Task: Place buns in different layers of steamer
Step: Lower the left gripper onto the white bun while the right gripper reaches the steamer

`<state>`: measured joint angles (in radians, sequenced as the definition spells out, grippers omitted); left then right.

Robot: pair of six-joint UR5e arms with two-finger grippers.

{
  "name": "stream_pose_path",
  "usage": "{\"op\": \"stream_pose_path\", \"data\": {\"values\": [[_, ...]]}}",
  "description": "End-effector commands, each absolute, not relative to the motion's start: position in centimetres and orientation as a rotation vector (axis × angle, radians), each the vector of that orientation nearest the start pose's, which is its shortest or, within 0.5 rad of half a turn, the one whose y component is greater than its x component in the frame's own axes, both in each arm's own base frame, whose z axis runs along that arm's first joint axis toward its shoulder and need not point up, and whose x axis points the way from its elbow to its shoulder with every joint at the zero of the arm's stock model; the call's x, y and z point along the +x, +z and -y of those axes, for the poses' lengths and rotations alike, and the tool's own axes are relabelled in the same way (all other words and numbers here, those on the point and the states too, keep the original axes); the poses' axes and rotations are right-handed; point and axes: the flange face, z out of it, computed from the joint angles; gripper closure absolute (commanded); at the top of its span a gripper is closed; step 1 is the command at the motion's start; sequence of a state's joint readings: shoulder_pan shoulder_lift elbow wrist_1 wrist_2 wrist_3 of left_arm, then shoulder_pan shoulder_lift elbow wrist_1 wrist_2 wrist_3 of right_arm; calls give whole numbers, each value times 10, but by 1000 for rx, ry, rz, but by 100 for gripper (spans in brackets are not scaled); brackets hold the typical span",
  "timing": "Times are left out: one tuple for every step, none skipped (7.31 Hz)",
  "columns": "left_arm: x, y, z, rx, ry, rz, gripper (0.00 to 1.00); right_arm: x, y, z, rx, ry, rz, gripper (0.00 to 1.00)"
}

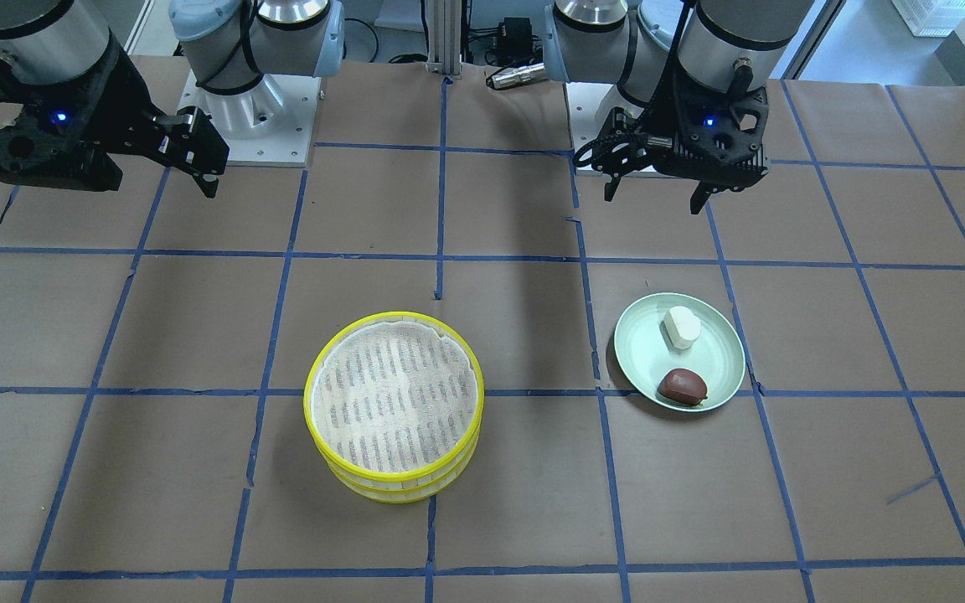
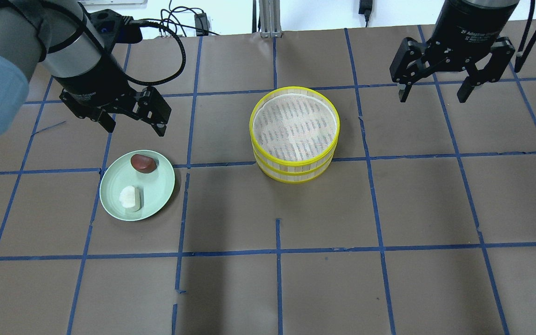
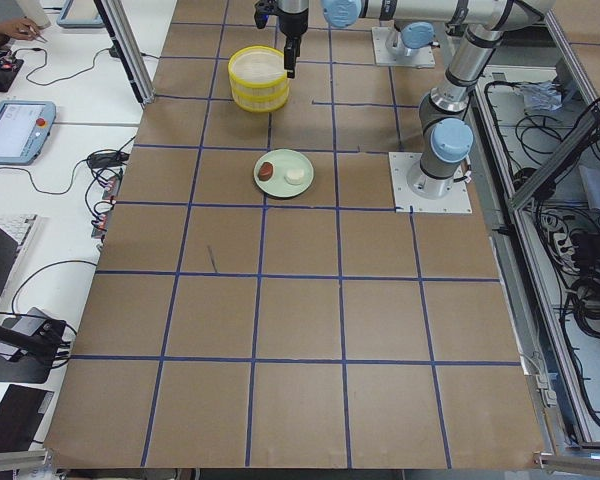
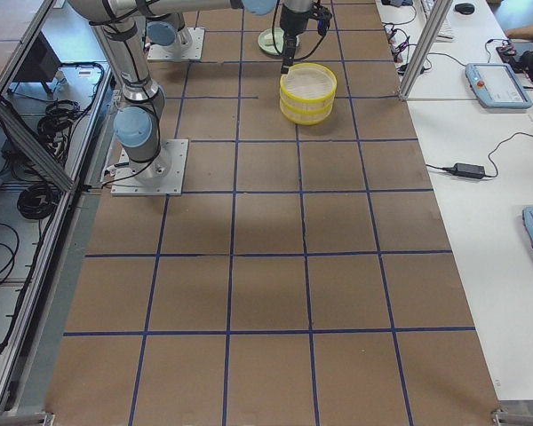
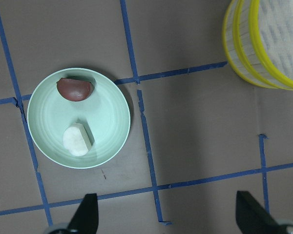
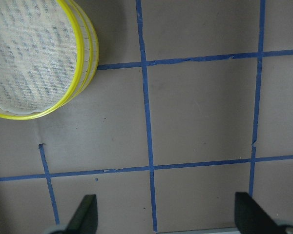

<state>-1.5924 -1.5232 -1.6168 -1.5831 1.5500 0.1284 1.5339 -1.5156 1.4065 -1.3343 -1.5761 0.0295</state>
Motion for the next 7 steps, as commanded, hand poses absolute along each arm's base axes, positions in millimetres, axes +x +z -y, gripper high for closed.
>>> {"op": "stream_pose_path", "data": {"values": [[-144, 488, 467, 254, 17, -3152, 0, 114, 517, 504, 100, 205, -3140, 0], [-144, 487, 465, 254, 30, -3151, 0, 115, 518, 503, 96, 198, -3135, 0], [-133, 484, 468, 249, 39, -3149, 0, 116, 518, 504, 94, 193, -3134, 0], [-84, 452, 474, 182, 137, -3163, 0, 116, 519, 505, 96, 173, -3133, 0], [-44, 426, 474, 169, 190, -3178, 0, 115, 514, 511, 115, 152, -3134, 1], [-21, 414, 482, 232, 175, -3178, 0, 115, 508, 525, 99, 37, -3149, 0], [-10, 392, 500, 260, 132, -3170, 0, 115, 468, 545, 120, 24, -3147, 1]]}}
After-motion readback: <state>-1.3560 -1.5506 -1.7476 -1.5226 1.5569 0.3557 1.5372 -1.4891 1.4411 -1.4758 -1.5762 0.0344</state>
